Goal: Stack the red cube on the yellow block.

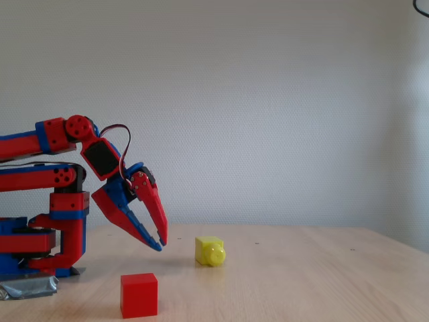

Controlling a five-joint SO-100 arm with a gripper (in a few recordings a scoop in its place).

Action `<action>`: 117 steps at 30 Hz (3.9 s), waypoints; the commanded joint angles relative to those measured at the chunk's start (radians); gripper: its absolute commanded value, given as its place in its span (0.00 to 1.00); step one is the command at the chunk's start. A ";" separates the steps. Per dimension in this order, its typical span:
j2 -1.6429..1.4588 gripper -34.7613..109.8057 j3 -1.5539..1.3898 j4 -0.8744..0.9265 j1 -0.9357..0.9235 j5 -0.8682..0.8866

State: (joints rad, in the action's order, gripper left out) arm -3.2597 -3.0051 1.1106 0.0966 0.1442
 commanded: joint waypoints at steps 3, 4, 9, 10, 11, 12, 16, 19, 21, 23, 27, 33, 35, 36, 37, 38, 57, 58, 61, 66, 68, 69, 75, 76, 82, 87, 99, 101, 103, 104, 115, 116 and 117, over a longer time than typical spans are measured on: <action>0.124 0.24 0.140 -0.051 -0.026 -0.006; 0.163 0.24 0.183 -0.055 -0.031 -0.003; 0.337 0.24 0.397 -0.058 -0.061 0.008; 0.357 0.24 0.428 -0.061 -0.071 0.012; 0.376 0.24 0.457 -0.063 -0.080 0.015; 0.396 0.24 0.489 -0.052 -0.087 0.011; 0.509 0.24 0.638 0.014 -0.133 -0.043; 0.604 0.24 0.769 0.072 -0.195 -0.121; 0.657 0.24 0.842 0.095 -0.245 -0.137; 0.699 0.25 0.894 0.104 -0.285 -0.149; 0.802 0.24 1.009 0.176 -0.344 -0.192; 0.971 0.24 1.115 0.273 -0.433 -0.331; 1.012 0.24 1.124 0.279 -0.462 -0.382; 1.029 0.24 1.132 0.287 -0.469 -0.410; 1.048 0.24 1.140 0.298 -0.479 -0.433; 1.065 0.24 1.154 0.310 -0.486 -0.456; 1.335 0.35 1.445 0.626 -0.641 -0.680; 1.339 0.35 1.433 0.626 -0.647 -0.689; 1.361 0.36 1.394 0.624 -0.661 -0.723; 1.370 0.37 1.281 0.545 -0.709 -0.813; 1.376 0.37 1.233 0.499 -0.727 -0.831; 1.382 0.37 1.215 0.483 -0.733 -0.834; 1.393 0.37 1.169 0.451 -0.747 -0.848; 1.393 0.37 1.163 0.446 -0.747 -0.856; 1.401 0.38 1.129 0.430 -0.753 -0.917; 1.422 0.40 1.106 0.426 -0.772 -0.982; 1.462 0.46 1.029 0.371 -0.796 -1.097; 1.463 0.47 1.015 0.344 -0.790 -1.092; 1.465 0.47 1.008 0.321 -0.785 -1.089; 1.465 0.47 1.008 0.308 -0.782 -1.086; 1.466 0.47 0.962 0.227 -0.756 -1.091; 1.468 0.47 0.954 0.221 -0.756 -1.089; 1.470 0.47 0.945 0.216 -0.755 -1.091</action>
State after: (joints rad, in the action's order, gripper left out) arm -1.7564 -2.0693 1.3346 -0.6519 -0.9342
